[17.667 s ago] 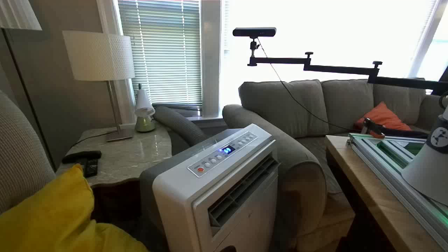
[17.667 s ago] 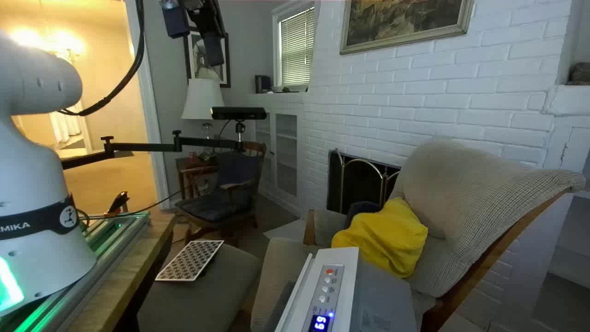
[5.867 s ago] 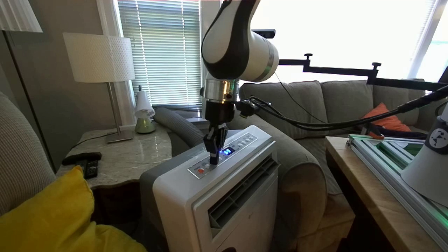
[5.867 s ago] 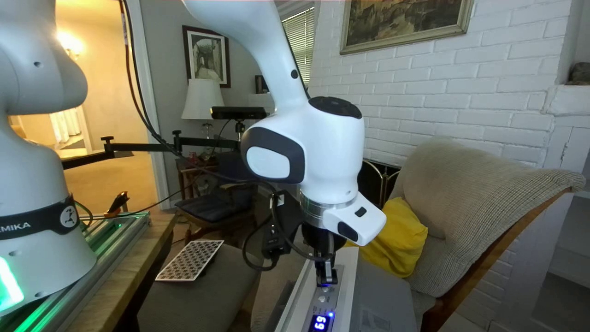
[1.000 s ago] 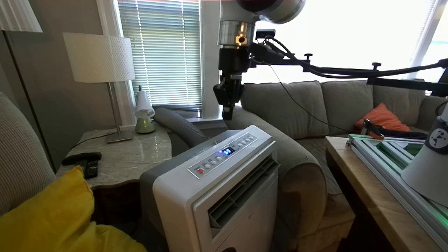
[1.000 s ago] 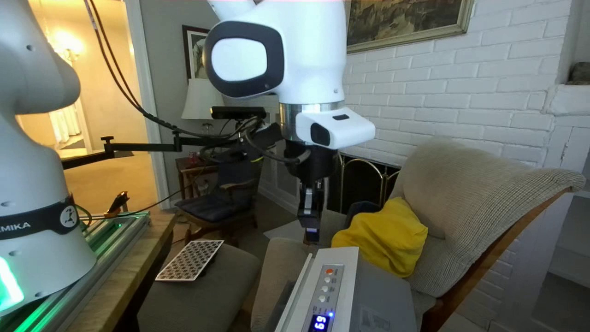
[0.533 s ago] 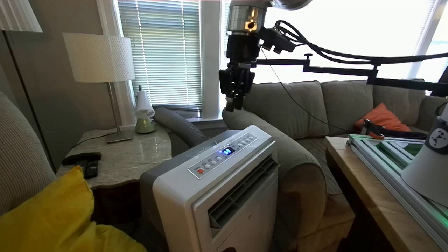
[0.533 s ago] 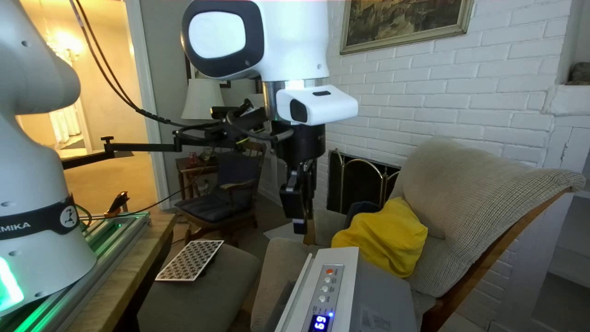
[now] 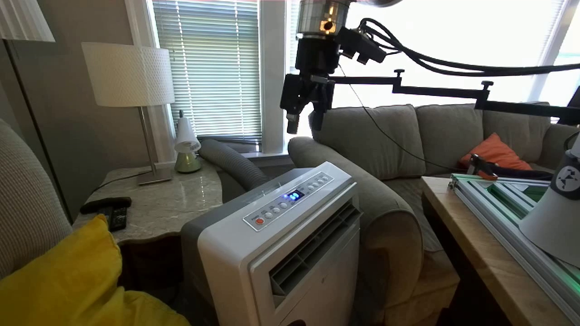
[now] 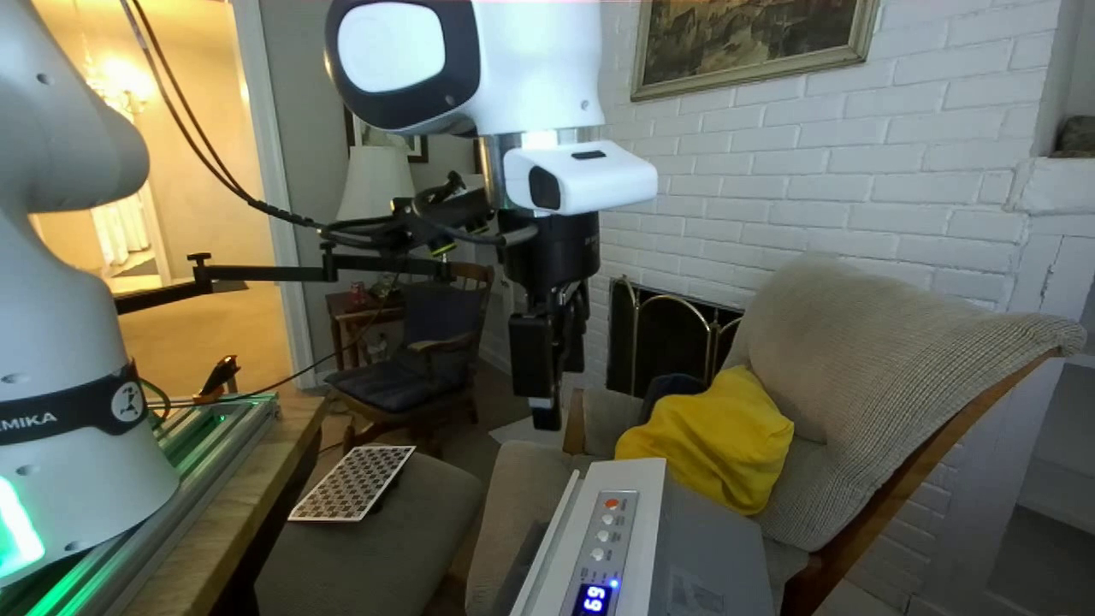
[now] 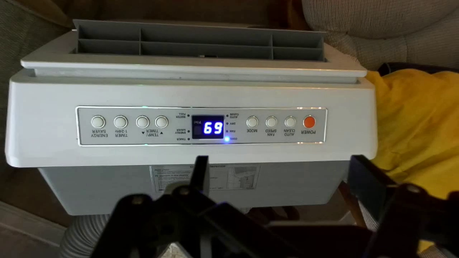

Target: Press the button on the machine and place the pillow on top of it

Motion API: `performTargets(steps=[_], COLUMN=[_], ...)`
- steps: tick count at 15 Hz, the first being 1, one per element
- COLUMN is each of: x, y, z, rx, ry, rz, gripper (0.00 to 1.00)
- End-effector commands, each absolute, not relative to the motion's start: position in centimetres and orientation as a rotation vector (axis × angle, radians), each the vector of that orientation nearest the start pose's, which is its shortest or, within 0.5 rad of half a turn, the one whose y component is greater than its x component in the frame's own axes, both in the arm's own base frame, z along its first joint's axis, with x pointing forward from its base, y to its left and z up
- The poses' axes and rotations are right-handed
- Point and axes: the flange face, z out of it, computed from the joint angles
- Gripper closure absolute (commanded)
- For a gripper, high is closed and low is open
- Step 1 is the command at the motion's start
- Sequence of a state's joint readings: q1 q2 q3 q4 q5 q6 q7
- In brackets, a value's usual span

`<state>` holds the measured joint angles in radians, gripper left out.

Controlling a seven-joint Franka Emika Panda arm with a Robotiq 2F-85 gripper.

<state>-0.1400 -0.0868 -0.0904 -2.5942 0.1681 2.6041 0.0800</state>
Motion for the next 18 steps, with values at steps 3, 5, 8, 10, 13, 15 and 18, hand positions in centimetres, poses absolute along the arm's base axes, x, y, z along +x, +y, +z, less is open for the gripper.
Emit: performTargets(steps=[3,5,8,10,13,15,18], x=[46.0,47.8,50.9,52.4,53.3,52.6,52.9], y=[-9.3,-8.2,-5.6,-4.0,-2.8,-2.5,-2.6], z=[30.5,30.6,30.2,29.8,28.8,29.0,28.6], rx=[-3.010,-3.029,-3.037,-3.035,-3.061,-3.052,-3.055], ry=[0.497,0.390,0.240,0.143,0.008,0.062,0.047], rz=[-0.300,-0.391,-0.481,-0.501,-0.420,-0.446,-0.438], gripper=[0.00,0.00,0.00,0.00,0.00,0.00,0.00])
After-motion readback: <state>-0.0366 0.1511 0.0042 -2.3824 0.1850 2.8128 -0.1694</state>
